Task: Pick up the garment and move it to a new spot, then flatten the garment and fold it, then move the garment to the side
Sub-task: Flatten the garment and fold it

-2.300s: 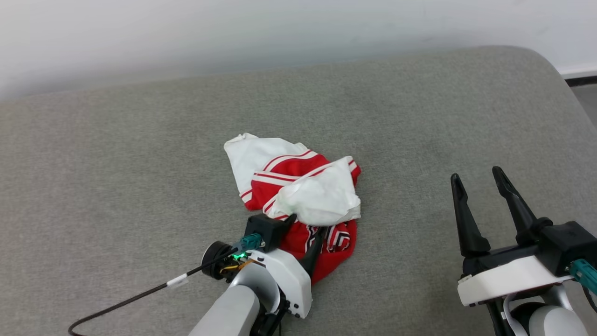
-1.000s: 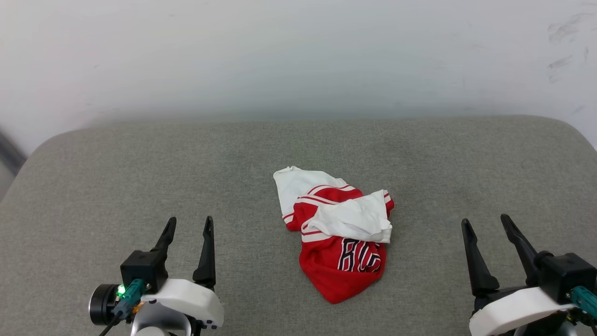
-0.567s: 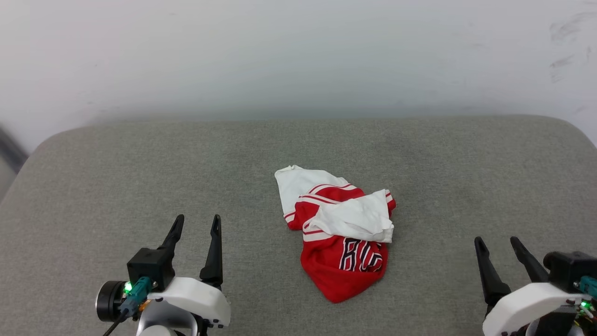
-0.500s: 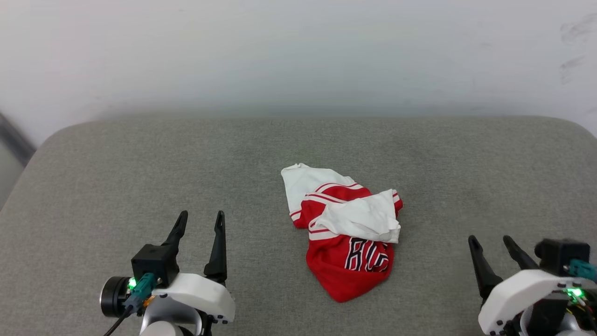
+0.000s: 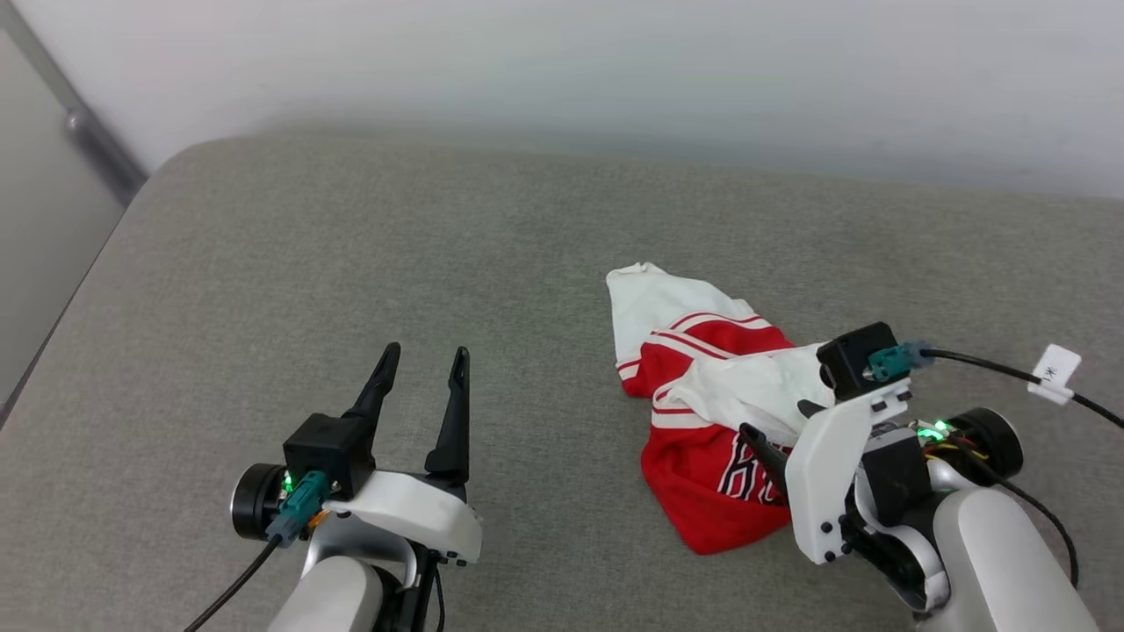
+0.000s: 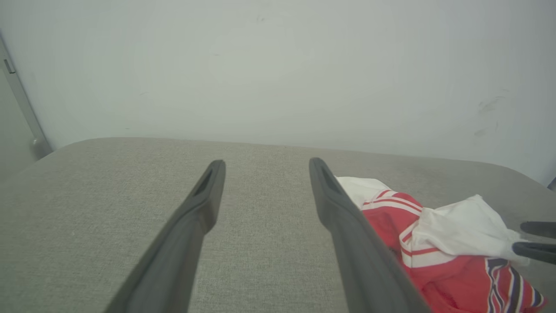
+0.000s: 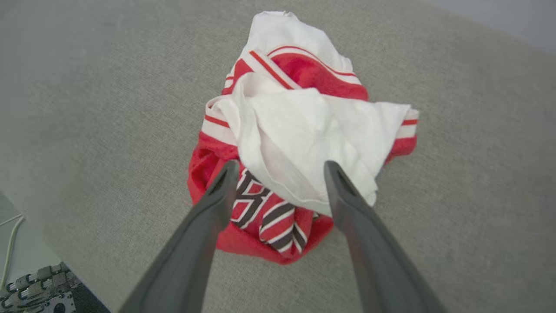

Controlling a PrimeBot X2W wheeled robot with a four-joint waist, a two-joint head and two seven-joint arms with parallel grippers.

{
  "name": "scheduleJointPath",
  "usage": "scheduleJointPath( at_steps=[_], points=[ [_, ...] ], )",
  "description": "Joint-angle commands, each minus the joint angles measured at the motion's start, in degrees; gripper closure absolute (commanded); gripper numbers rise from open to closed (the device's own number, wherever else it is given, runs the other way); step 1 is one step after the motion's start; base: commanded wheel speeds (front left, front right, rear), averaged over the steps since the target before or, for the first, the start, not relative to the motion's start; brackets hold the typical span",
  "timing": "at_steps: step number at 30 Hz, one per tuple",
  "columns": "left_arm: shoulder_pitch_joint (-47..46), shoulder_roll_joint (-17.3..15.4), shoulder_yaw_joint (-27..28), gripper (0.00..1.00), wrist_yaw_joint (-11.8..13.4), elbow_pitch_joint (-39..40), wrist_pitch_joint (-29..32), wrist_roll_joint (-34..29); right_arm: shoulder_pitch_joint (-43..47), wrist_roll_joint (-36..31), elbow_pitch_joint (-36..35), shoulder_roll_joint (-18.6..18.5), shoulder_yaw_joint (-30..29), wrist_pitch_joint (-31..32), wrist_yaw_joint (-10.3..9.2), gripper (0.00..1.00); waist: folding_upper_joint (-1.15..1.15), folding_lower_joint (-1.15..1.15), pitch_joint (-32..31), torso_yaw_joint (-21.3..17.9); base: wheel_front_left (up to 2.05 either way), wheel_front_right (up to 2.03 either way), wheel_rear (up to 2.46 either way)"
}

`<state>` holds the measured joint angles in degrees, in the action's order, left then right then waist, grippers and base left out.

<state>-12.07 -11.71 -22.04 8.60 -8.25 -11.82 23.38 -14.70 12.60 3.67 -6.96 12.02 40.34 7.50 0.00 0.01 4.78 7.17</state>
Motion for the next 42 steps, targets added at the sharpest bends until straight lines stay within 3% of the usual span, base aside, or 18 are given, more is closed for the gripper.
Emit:
scheduleJointPath(
  at_steps=[1,5,6,7,8,19,27,34,35,36,37,42],
  points=[
    [-0.8,0.4,0.0,0.00,0.0,-0.5,-0.5,0.1,-1.4,1.3,0.9,-0.9,1.3,1.4,-0.03,0.00,0.00,-0.01,1.6,1.8,0.00,0.00,0.00],
    [-1.3,0.5,0.4,0.00,-0.1,-1.5,-1.1,0.5,-3.2,2.1,2.7,-3.3,3.8,4.2,-0.02,0.00,0.00,-0.01,2.4,2.6,0.00,0.00,0.00],
    [-1.3,0.5,0.5,0.00,-0.2,-1.7,-1.2,0.6,-3.6,2.1,2.9,-3.7,4.0,4.5,-0.03,0.24,0.00,-0.01,2.5,2.7,0.00,0.00,0.00],
    [-1.3,0.5,0.5,0.00,-0.2,-2.0,-1.4,0.5,-3.8,2.3,3.1,-3.8,4.2,4.6,-0.03,0.74,0.00,-0.01,2.5,2.7,0.00,0.00,0.00],
    [-1.2,0.5,0.5,0.00,-0.2,-2.1,-1.5,0.5,-4.0,2.4,3.3,-4.3,4.5,4.9,-0.02,1.00,0.00,-0.01,2.5,2.6,0.00,0.00,0.00],
    [-1.0,0.2,1.1,0.00,0.3,-2.6,-2.1,0.9,-7.8,0.9,-0.8,-8.5,2.1,3.9,-0.03,1.00,0.00,-0.01,2.0,-1.0,0.00,0.00,0.00],
    [-0.5,0.2,1.1,0.00,0.5,-2.7,-2.4,1.2,-3.7,-1.8,-2.6,-7.9,-12.8,1.8,-0.03,1.00,0.00,-0.01,1.6,-3.9,0.00,0.00,0.00],
    [0.0,0.0,0.9,0.00,0.5,-2.9,-2.0,1.6,5.3,-2.6,5.6,-2.5,-27.6,-4.5,-0.02,1.00,0.00,-0.01,1.2,-5.2,0.00,0.00,0.00],
    [0.1,-0.1,0.9,0.00,0.6,-2.8,-2.0,1.6,6.2,-2.8,7.1,-1.4,-29.1,-5.7,-0.02,0.89,0.00,-0.01,1.2,-5.4,0.00,0.00,0.00],
    [0.2,-0.1,0.8,0.00,0.7,-2.7,-1.9,1.7,7.0,-3.4,8.4,-0.7,-30.3,-6.9,-0.02,0.51,0.00,-0.01,1.2,-5.5,0.00,0.00,0.00],
    [0.4,-0.2,0.7,0.00,0.8,-2.7,-1.7,1.7,7.6,-3.6,9.5,0.1,-31.5,-8.0,-0.03,0.00,0.00,-0.01,1.2,-5.6,0.00,0.00,0.00],
    [1.1,-0.8,1.0,0.00,1.1,-2.3,-1.5,2.0,8.1,-3.5,12.3,3.0,-34.5,-16.7,-0.02,0.00,0.00,-0.01,1.0,-6.1,0.00,0.00,0.00]
  ],
)
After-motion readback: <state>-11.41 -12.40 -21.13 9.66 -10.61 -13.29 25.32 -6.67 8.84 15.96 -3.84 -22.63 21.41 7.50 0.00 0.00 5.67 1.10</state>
